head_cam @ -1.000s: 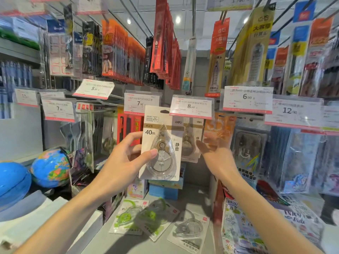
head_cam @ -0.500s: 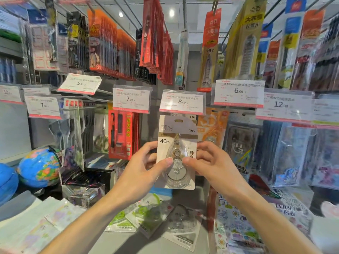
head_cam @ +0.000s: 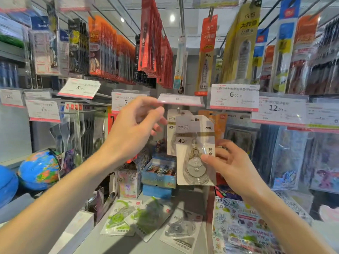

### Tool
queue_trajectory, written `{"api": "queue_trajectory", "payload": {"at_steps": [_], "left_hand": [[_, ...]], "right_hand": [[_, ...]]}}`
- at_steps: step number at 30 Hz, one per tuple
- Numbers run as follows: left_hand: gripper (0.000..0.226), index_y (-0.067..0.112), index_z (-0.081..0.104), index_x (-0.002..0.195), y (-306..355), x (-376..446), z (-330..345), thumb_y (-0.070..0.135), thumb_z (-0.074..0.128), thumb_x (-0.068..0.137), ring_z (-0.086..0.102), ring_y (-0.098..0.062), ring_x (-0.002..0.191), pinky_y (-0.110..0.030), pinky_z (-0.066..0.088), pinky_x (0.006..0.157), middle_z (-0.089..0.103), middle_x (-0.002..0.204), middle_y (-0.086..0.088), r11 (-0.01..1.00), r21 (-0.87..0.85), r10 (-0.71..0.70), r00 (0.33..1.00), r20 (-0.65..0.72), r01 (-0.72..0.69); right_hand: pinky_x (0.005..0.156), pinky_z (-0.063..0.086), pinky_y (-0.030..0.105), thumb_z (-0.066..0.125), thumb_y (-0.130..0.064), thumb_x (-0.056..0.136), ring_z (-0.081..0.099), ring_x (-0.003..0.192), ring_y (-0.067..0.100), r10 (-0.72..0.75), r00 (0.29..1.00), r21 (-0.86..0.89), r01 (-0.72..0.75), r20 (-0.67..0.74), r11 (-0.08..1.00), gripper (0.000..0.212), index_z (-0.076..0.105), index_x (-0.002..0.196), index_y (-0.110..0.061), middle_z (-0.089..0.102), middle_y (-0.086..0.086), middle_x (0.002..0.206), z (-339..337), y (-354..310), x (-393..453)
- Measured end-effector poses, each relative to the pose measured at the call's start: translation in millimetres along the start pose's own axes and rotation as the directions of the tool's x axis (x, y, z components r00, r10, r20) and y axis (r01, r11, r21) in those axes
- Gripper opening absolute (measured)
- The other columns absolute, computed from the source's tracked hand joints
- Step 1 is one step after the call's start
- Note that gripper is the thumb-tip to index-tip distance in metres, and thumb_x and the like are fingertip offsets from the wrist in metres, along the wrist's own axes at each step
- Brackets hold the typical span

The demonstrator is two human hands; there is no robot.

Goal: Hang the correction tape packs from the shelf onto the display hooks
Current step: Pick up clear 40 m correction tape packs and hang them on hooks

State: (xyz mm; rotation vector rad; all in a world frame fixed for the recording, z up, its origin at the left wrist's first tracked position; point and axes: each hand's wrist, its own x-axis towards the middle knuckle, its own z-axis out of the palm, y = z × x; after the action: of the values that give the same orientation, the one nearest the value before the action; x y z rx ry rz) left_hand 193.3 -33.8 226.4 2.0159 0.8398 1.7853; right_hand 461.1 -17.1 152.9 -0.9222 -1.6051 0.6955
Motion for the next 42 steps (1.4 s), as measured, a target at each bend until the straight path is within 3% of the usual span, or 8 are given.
{"api": "queue_trajectory", "payload": {"at_steps": [15, 22, 26, 32, 35, 36, 38, 42], "left_hand": [[0.016, 0.022, 0.064, 0.112, 9.6, 2.1, -6.7, 0.01, 0.06, 0.101, 0.07, -0.012, 0.067, -0.024, 0.056, 0.061, 0.079, 0.085, -0.002, 0.999, -0.019, 0.04, 0.999, 0.018, -0.04], [0.018, 0.032, 0.065, 0.109, -13.4, -6.6, -6.3, 0.028, 0.065, 0.092, 0.072, -0.013, 0.065, -0.026, 0.057, 0.057, 0.078, 0.087, 0.001, 0.999, 0.033, 0.039, 0.999, 0.015, -0.039], [0.016, 0.042, 0.061, 0.11, -58.5, -24.7, 5.7, 0.04, 0.066, 0.095, 0.072, -0.007, 0.075, -0.032, 0.061, 0.069, 0.074, 0.093, 0.011, 0.963, 0.263, -0.065, 0.998, 0.023, 0.056], [0.068, 0.043, 0.03, 0.153, -102.7, -10.6, 37.9, 0.061, 0.058, 0.095, 0.059, 0.022, 0.094, -0.006, 0.047, 0.062, 0.062, 0.106, 0.029, 0.945, 0.302, -0.149, 0.987, 0.058, 0.125], [0.071, 0.045, 0.024, 0.156, -112.9, 0.6, 50.5, 0.064, 0.056, 0.096, 0.064, 0.021, 0.085, -0.002, 0.05, 0.065, 0.06, 0.106, 0.036, 0.963, 0.259, -0.1, 0.992, 0.079, 0.076], [0.07, 0.045, 0.023, 0.156, -117.2, 3.7, 53.1, 0.062, 0.056, 0.097, 0.067, 0.017, 0.083, -0.006, 0.054, 0.066, 0.061, 0.112, 0.034, 0.962, 0.265, -0.089, 0.994, 0.068, 0.068], [0.068, 0.046, 0.023, 0.155, -126.6, 9.4, 56.5, 0.059, 0.058, 0.098, 0.068, 0.01, 0.087, -0.016, 0.06, 0.069, 0.061, 0.128, 0.02, 0.962, 0.263, -0.093, 0.995, 0.043, 0.078], [0.068, 0.045, 0.023, 0.158, -137.7, 16.2, 63.6, 0.05, 0.059, 0.101, 0.05, 0.027, 0.097, -0.003, 0.045, 0.073, 0.04, 0.135, 0.018, 0.975, 0.208, -0.091, 0.995, 0.048, 0.079]], "right_hand": [[0.069, 0.059, 0.014, 0.081, -0.033, 0.09, 0.078, 0.092, 0.002, -0.045, 0.998, -0.02, 0.044, -0.041, 0.999, 0.037, 0.057, 0.118, -0.039, 0.081, -0.012, 0.103, 30.5, -17.4, 32.9], [0.091, 0.062, 0.035, 0.076, -0.023, 0.095, 0.078, 0.093, 0.006, -0.1, 0.993, -0.069, 0.095, -0.059, 0.993, 0.063, 0.041, 0.147, -0.031, 0.082, -0.004, 0.107, 43.0, -6.4, 34.4], [0.073, 0.053, 0.008, 0.07, -0.014, 0.099, 0.071, 0.075, -0.011, -0.165, 0.984, -0.158, 0.154, -0.061, 0.975, 0.071, 0.034, 0.155, -0.039, 0.08, -0.019, 0.095, 46.7, 3.2, 38.2], [0.072, 0.047, -0.003, 0.074, -0.033, 0.096, 0.067, 0.105, -0.012, -0.133, 0.981, -0.183, 0.106, -0.143, 0.977, 0.077, 0.031, 0.158, -0.049, 0.066, -0.014, 0.135, 51.7, 14.3, 48.0], [0.097, 0.056, 0.018, 0.072, -0.042, 0.094, 0.059, 0.132, 0.008, -0.134, 0.975, -0.195, 0.098, -0.178, 0.976, 0.075, 0.031, 0.156, -0.051, 0.049, -0.011, 0.155, 57.4, 17.8, 56.9], [0.101, 0.056, 0.022, 0.071, -0.042, 0.095, 0.056, 0.133, 0.003, -0.139, 0.973, -0.22, 0.096, -0.187, 0.971, 0.074, 0.031, 0.157, -0.051, 0.044, -0.012, 0.157, 58.8, 20.0, 59.6], [0.089, 0.048, 0.001, 0.069, -0.04, 0.097, 0.049, 0.122, -0.019, -0.168, 0.964, -0.278, 0.107, -0.205, 0.955, 0.071, 0.032, 0.158, -0.047, 0.04, -0.018, 0.15, 59.3, 24.2, 64.0], [0.085, 0.04, -0.007, 0.066, -0.039, 0.101, 0.045, 0.117, -0.033, -0.236, 0.951, -0.334, 0.16, -0.201, 0.929, 0.057, 0.039, 0.151, -0.049, 0.047, -0.038, 0.138, 59.0, 26.4, 74.8]]}}
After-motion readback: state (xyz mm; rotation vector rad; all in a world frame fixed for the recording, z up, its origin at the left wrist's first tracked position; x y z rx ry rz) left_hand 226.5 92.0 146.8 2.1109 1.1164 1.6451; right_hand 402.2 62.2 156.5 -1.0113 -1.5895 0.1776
